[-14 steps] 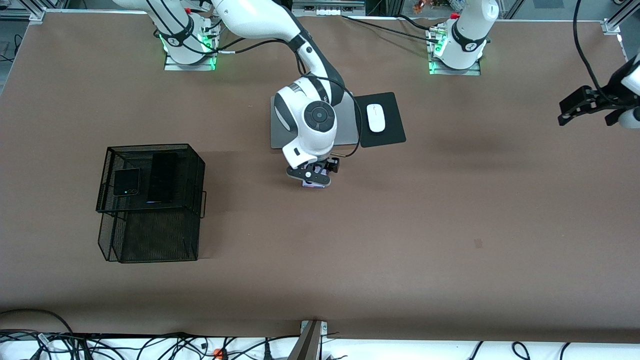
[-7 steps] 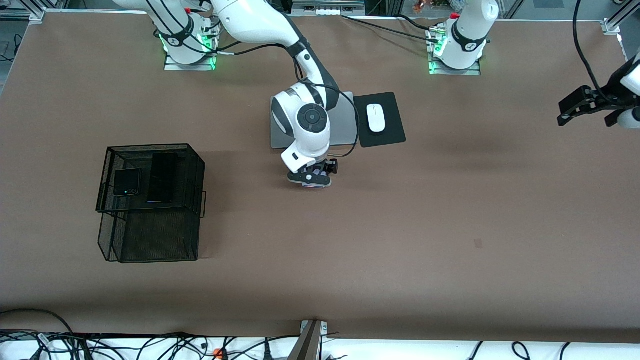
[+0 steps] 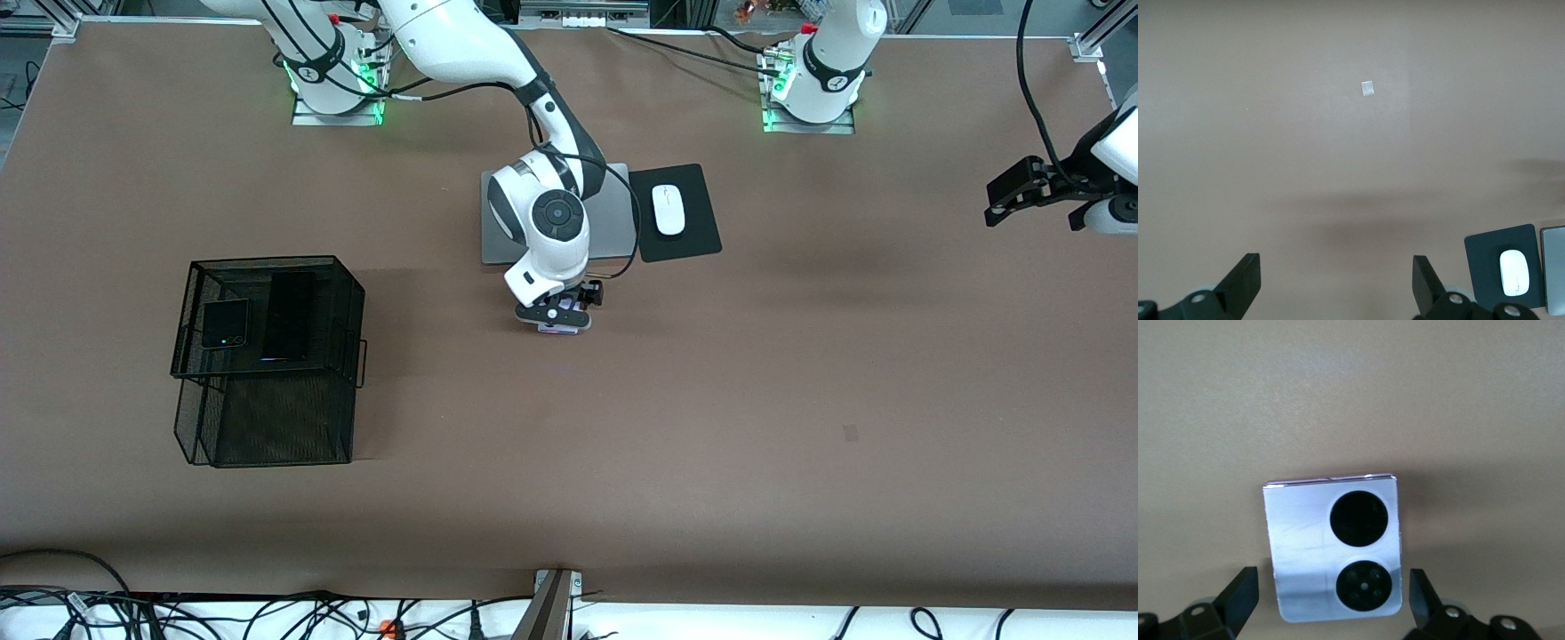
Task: Place phones with both arms
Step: 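Carry the white flip phone over the mesh basket with the right gripper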
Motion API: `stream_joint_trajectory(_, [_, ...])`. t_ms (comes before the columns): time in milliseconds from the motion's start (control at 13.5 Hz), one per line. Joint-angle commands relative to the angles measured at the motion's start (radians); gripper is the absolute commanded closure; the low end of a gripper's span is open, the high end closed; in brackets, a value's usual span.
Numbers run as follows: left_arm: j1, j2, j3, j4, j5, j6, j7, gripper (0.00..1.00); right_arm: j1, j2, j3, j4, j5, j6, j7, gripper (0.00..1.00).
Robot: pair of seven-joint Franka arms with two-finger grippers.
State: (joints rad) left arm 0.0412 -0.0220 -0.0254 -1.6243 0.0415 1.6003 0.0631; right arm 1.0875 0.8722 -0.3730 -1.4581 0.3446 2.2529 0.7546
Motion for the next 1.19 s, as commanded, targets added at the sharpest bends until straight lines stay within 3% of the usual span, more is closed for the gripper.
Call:
stream_joint_trajectory(0, [0.014,0.017,0.007,0.032,-0.022,-0.014,0.040,0.00,0.003,-0.004,0.002,-0.050,0.020,0.066,-0.031,0.00])
stream_joint_trajectory(296, [0.014,0.016,0.005,0.038,-0.019,-0.026,0.038,0.00,0.006,-0.004,0.002,-0.051,0.020,0.079,-0.028,0.03])
stream_joint_trajectory(370, [0.014,0.017,0.001,0.041,-0.014,-0.026,0.032,0.00,0.008,-0.005,0.002,-0.050,0.020,0.079,-0.028,0.27])
stream_joint_trajectory(444, [0.012,0.017,-0.004,0.043,-0.012,-0.026,0.027,0.00,0.008,-0.005,0.002,-0.047,0.020,0.077,-0.029,0.60])
stream_joint_trajectory(519, [0.012,0.017,-0.005,0.043,-0.012,-0.026,0.026,0.00,0.008,-0.009,0.002,-0.045,0.020,0.077,-0.032,0.83])
stream_joint_trajectory(593, [0.012,0.017,-0.005,0.041,-0.012,-0.026,0.027,0.00,0.008,-0.013,0.002,-0.042,0.020,0.074,-0.034,0.97])
stream_joint_trajectory(815, [0.012,0.016,-0.004,0.041,-0.012,-0.028,0.035,0.00,-0.001,-0.039,-0.004,-0.024,0.019,0.021,-0.038,1.00])
stream_joint_trajectory(1111, [0.014,0.017,0.001,0.040,-0.012,-0.028,0.038,0.00,-0.014,-0.091,-0.075,0.120,0.019,-0.255,-0.040,1.00])
